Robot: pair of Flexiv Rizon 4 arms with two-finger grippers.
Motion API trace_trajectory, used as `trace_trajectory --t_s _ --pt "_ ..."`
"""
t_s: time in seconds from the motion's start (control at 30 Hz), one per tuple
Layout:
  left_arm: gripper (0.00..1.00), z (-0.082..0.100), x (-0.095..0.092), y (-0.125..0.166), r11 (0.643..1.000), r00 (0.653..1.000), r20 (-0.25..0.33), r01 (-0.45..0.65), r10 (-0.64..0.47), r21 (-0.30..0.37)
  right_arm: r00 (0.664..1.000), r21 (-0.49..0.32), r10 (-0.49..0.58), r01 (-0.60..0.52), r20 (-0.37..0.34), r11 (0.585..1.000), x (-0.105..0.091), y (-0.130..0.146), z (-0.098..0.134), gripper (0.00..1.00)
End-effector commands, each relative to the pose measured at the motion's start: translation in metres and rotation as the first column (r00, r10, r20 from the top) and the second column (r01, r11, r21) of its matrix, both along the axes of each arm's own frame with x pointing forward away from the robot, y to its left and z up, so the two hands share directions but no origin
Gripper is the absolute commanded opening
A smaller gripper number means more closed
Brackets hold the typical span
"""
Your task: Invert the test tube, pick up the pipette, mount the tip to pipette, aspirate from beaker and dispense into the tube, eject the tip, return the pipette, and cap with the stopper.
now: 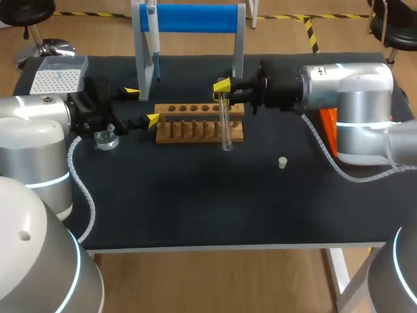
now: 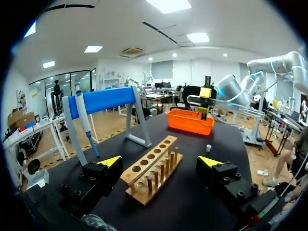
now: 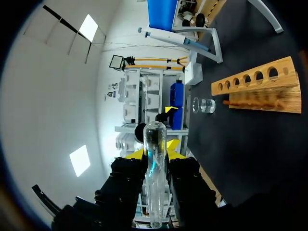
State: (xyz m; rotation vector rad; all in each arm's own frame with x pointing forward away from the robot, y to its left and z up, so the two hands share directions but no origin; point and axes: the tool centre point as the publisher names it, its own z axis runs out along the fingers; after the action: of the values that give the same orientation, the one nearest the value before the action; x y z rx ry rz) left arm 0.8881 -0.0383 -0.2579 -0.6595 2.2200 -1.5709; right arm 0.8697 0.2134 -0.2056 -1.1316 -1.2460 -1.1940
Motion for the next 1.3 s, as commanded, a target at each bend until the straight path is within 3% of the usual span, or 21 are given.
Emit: trace_trajectory --t_s 0.03,0.17,0.2,0.27,0.3,0.33,0.37,0.4,0.43,0.47,0.5,0.93,0.97,1.0,1.03,1.1,1.2,1.23,1.27,1.3 --pt "1.00 -0.001 -0.001 0.000 1.000 1.000 0.004 -0.003 0.003 -0.002 1.000 -0.003 -0.002 0.002 0.001 1.000 -0.001 0.000 0.001 0.00" --pt "1.00 0.009 -0.005 -0.011 0.995 0.974 0.203 0.098 -0.097 0.005 1.000 -0.003 -0.002 0.002 0.001 1.000 -0.001 0.000 0.001 0.00" --pt "1.00 0.012 -0.007 -0.014 0.991 0.954 0.269 0.134 -0.131 0.006 1.000 -0.003 -0.002 0.002 0.001 1.000 -0.001 0.000 0.001 0.00" --pt "1.00 0.017 -0.010 -0.018 0.982 0.921 0.345 0.188 -0.180 0.011 1.000 -0.003 -0.002 0.002 0.001 1.000 -0.001 0.000 0.001 0.00" --pt "1.00 0.021 -0.014 -0.021 0.971 0.877 0.425 0.238 -0.223 0.019 1.000 -0.003 -0.002 0.002 0.001 1.000 -0.001 0.000 0.001 0.00" --pt "1.00 0.024 -0.017 -0.023 0.964 0.851 0.466 0.266 -0.243 0.018 1.000 -0.003 -0.002 0.002 0.001 1.000 -0.001 0.000 0.001 0.00" --pt "1.00 0.029 -0.023 -0.026 0.950 0.795 0.537 0.311 -0.282 0.039 1.000 -0.003 -0.002 0.002 0.001 1.000 -0.001 0.000 0.001 0.00" --pt "1.00 0.032 -0.026 -0.028 0.946 0.761 0.578 0.319 -0.294 0.061 1.000 -0.003 -0.002 0.002 0.001 1.000 -0.001 0.000 0.001 0.00" --pt "1.00 0.034 -0.029 -0.029 0.944 0.746 0.595 0.322 -0.300 0.073 1.000 -0.003 -0.002 0.002 0.001 1.000 -0.001 0.000 0.001 0.00" --pt "1.00 0.035 -0.030 -0.029 0.944 0.750 0.597 0.327 -0.285 0.040 1.000 -0.003 -0.002 0.002 0.001 1.000 -0.001 0.000 0.001 0.00" --pt "1.00 0.036 -0.028 -0.029 0.947 0.775 0.563 0.317 -0.285 0.044 1.000 -0.003 -0.002 0.002 0.001 1.000 -0.001 0.000 0.001 0.00" --pt "1.00 0.036 -0.028 -0.029 0.947 0.775 0.563 0.317 -0.285 0.044 1.000 -0.003 -0.002 0.002 0.001 1.000 -0.001 0.000 0.001 0.00" --pt "1.00 0.043 -0.032 -0.031 0.946 0.696 0.658 0.313 -0.288 0.084 1.000 -0.003 -0.002 0.002 0.001 1.000 -0.001 0.000 0.001 0.00" --pt "1.00 0.047 -0.035 -0.034 0.946 0.643 0.711 0.309 -0.285 0.099 1.000 -0.003 -0.002 0.002 0.001 1.000 -0.001 0.000 0.001 0.00" --pt "1.00 0.051 -0.039 -0.037 0.946 0.587 0.750 0.272 -0.306 0.173 1.000 -0.003 -0.002 0.002 0.001 1.000 -0.001 0.000 0.001 0.00" --pt "1.00 0.055 -0.045 -0.042 0.940 0.500 0.801 0.254 -0.330 0.229 1.000 -0.003 -0.002 0.002 0.001 1.000 -0.001 0.000 0.001 0.00" --pt "1.00 0.066 -0.062 -0.053 0.915 0.316 0.860 0.181 -0.401 0.361 1.000 -0.003 -0.002 0.002 0.001 1.000 -0.001 0.000 0.001 0.00" --pt "1.00 0.067 -0.065 -0.056 0.907 0.301 0.855 0.144 -0.422 0.397 1.000 -0.003 -0.002 0.002 0.001 1.000 -0.001 0.000 0.001 0.00" --pt "1.00 0.068 -0.067 -0.060 0.888 0.312 0.832 0.123 -0.459 0.444 1.000 -0.003 -0.002 0.002 0.001 1.000 -0.001 0.000 0.001 0.00" --pt "1.00 0.068 -0.067 -0.060 0.888 0.312 0.832 0.123 -0.459 0.444 1.000 -0.003 -0.002 0.002 0.001 1.000 -0.001 0.000 0.001 0.00"
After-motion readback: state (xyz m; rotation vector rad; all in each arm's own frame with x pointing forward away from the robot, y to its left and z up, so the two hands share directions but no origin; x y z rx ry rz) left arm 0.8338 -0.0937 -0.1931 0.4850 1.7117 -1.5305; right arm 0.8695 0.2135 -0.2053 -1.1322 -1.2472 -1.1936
